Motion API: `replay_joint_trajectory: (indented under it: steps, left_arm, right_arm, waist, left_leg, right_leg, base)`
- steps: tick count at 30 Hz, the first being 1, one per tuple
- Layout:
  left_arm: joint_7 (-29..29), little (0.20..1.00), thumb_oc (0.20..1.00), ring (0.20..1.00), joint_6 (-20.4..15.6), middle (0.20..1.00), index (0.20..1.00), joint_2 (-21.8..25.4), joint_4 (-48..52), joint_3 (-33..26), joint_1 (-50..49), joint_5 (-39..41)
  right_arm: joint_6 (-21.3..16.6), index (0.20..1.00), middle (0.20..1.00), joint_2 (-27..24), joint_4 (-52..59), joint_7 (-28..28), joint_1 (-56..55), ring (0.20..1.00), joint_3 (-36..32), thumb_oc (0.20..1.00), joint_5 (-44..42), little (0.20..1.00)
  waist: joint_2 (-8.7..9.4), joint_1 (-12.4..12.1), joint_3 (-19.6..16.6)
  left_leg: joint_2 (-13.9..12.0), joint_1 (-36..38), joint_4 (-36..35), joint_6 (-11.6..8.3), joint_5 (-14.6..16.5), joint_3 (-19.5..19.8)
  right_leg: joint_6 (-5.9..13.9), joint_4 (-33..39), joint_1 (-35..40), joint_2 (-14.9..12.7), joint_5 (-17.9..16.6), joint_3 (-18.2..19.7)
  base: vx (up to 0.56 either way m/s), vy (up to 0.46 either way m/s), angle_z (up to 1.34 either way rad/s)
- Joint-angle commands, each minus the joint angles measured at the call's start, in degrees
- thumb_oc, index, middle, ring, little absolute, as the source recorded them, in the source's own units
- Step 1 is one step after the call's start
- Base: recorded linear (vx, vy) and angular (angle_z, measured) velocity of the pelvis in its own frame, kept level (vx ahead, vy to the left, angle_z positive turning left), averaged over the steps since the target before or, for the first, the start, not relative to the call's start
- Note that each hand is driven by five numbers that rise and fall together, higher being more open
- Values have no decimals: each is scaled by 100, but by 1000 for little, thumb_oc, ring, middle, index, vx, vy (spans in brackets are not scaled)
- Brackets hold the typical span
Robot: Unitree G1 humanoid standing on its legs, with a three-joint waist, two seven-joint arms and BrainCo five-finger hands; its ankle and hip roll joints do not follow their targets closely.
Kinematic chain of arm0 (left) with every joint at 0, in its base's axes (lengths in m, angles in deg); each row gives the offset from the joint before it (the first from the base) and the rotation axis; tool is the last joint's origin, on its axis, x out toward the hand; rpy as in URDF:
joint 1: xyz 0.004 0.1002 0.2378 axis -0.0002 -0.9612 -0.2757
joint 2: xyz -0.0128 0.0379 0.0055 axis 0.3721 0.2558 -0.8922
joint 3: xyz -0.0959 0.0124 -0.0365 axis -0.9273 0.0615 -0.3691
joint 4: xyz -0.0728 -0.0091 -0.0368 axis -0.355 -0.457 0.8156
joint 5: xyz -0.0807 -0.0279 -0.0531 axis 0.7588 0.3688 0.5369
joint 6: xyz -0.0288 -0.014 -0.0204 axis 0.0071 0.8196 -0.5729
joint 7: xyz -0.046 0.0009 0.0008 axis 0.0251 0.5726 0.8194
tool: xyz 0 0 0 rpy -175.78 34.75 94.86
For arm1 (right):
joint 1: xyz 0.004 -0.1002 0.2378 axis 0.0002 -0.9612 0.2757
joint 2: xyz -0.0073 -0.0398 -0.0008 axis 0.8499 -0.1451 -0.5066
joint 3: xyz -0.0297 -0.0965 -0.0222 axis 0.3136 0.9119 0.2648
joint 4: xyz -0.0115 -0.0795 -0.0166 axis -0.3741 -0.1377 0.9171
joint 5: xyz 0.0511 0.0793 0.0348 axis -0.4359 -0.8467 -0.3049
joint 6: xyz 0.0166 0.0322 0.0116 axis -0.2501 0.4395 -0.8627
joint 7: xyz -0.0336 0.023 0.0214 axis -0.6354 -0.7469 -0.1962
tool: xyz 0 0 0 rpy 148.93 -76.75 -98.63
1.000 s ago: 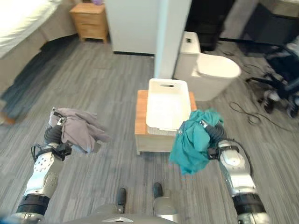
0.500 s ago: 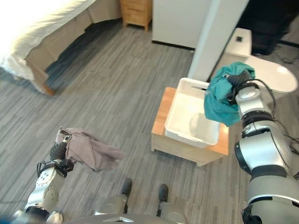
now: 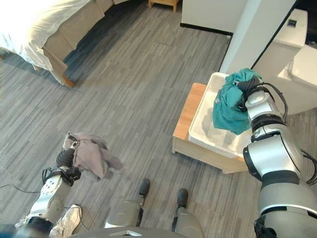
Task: Pick up bed clothes into laundry basket.
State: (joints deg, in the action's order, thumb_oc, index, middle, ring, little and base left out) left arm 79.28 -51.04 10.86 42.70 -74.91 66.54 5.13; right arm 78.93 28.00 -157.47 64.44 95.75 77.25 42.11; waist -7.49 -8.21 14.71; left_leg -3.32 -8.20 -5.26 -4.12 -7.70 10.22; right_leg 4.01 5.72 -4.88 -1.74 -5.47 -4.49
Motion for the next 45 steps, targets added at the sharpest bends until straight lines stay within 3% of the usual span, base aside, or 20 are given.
replay_joint_trajectory:
  steps: [1, 2, 9, 13, 17, 19, 20, 21, 23, 24, 28, 32, 36, 45]
  left_arm:
    - [-31, 200, 200, 200, -527, 200, 200, 338, 469, -79, 489, -52]
    - [-18, 200, 200, 200, -529, 200, 200, 285, 448, -86, 476, -44]
    - [-63, 200, 200, 200, -533, 200, 200, 175, 293, 15, 632, -47]
    - [-101, 200, 200, 200, -550, 200, 200, 168, 320, -55, 644, -26]
    - [-167, 200, 200, 200, -550, 200, 200, 192, 380, -178, 592, -92]
    - [-274, 200, 200, 200, -532, 200, 200, 390, 526, -423, 672, -391]
    - [-275, 200, 200, 200, -528, 200, 200, 402, 533, -410, 664, -395]
    - [-312, 200, 200, 200, -521, 200, 200, 589, 731, -700, 692, -512]
    - [-276, 200, 200, 200, -514, 200, 200, 687, 739, -740, 756, -533]
    - [-218, 200, 200, 200, -508, 200, 200, 891, 847, -792, 962, -625]
    - [-180, 200, 200, 200, -546, 200, 200, 1237, 1242, -713, 1437, -825]
    - [-215, 200, 200, 200, -538, 200, 200, 1633, 399, -207, 2387, -1011]
    - [-115, 200, 200, 200, -529, 200, 200, 1800, -760, 537, 3676, -567]
    - [121, 200, 200, 200, -247, 200, 200, 2011, -3316, 1487, 6057, -35]
  right_arm:
    - [-130, 460, 460, -61, 61, 35, 946, 460, 539, 460, 36, 460]
    - [-120, 1000, 1000, -10, 73, 234, 895, 1000, 596, 1000, 37, 1000]
    - [-189, 1000, 1000, 450, 477, 259, 758, 1000, 939, 1000, 342, 1000]
    - [-246, 1000, 1000, 406, 932, 306, 825, 1000, 1106, 1000, 384, 1000]
    - [-297, 1000, 1000, 177, 2083, 230, 655, 1000, 895, 1000, -212, 1000]
    - [-464, 1000, 1000, -122, 4164, 209, -29, 1000, 569, 1000, -743, 1000]
    - [-431, 1000, 1000, -141, 4232, 212, -92, 1000, 523, 1000, -736, 1000]
    - [-739, 1000, 1000, -254, 6125, 426, -1462, 1000, -95, 1000, -1319, 1000]
    - [-865, 1000, 1000, -304, 6791, 680, -2056, 1000, -358, 1000, -1529, 1000]
    - [-1126, 1000, 1000, -367, 8032, 1166, -3420, 1000, -1012, 1000, -2214, 1000]
    - [-1244, 1000, 1000, -259, 9516, 1746, -5732, 1000, -2143, 1000, -2462, 1000]
    - [-1059, 1000, 1000, 160, 9600, 2089, -6914, 1000, -2216, 1000, -2954, 1000]
    - [-979, 1000, 1000, 300, 9304, 2019, -7144, 1000, -2014, 1000, -2991, 1000]
    - [-868, 1000, 1000, 227, 9177, 2124, -7192, 1000, -1491, 1000, -3027, 1000]
  waist:
    - [318, 17, 191]
    - [297, 23, 203]
    - [268, 140, 257]
    - [312, 217, 255]
    - [397, 390, 224]
    - [478, 622, 211]
    - [489, 603, 207]
    - [544, 790, 171]
    - [569, 841, 131]
    - [571, 1023, 45]
    - [526, 1482, -115]
    - [484, 1917, -237]
    - [392, 2252, -312]
    - [221, 2801, -202]
  left_leg:
    - [239, 152, 40, -3, 261, -46]
    - [238, 141, 35, -16, 247, -76]
    - [191, 220, 44, -39, 285, -281]
    - [159, 283, 41, -50, 309, -349]
    - [104, 396, 34, -53, 360, -472]
    - [47, 509, 30, -44, 416, -630]
    - [46, 521, 30, -44, 420, -636]
    - [5, 628, 28, -30, 484, -761]
    - [-12, 684, 27, -26, 518, -797]
    - [-33, 786, 26, -22, 576, -849]
    - [-68, 959, 26, -15, 662, -1018]
    - [-112, 1113, 26, -41, 721, -1298]
    - [-111, 1185, 26, -67, 741, -1546]
    - [-139, 1194, 26, -128, 713, -1848]
  right_leg:
    - [57, -77, -150, -220, 186, 227]
    - [54, -72, -165, -222, 190, 230]
    - [29, -80, -154, -182, 200, 371]
    - [23, -84, -119, -174, 216, 395]
    - [11, -101, -76, -156, 232, 473]
    - [7, -128, -44, -119, 229, 586]
    - [6, -128, -34, -118, 232, 591]
    - [2, -145, 10, -99, 243, 674]
    - [4, -147, 41, -97, 261, 699]
    - [9, -149, 114, -90, 304, 724]
    - [49, -188, 190, -67, 356, 830]
    - [96, -264, 194, -41, 364, 1057]
    - [169, -261, 135, -7, 290, 1273]
    - [237, -284, -20, 26, 203, 1526]
  base:
    - [-22, -4, -10]
    - [3, -9, -10]
    - [15, -2, -11]
    - [11, 3, -5]
    - [20, 18, -20]
    - [18, 17, -21]
    - [30, 16, -25]
    - [49, 4, -30]
    - [54, 1, -32]
    - [53, 0, -37]
    - [50, 38, -9]
    - [27, 52, -31]
    - [-1, 47, -37]
    - [0, 30, -25]
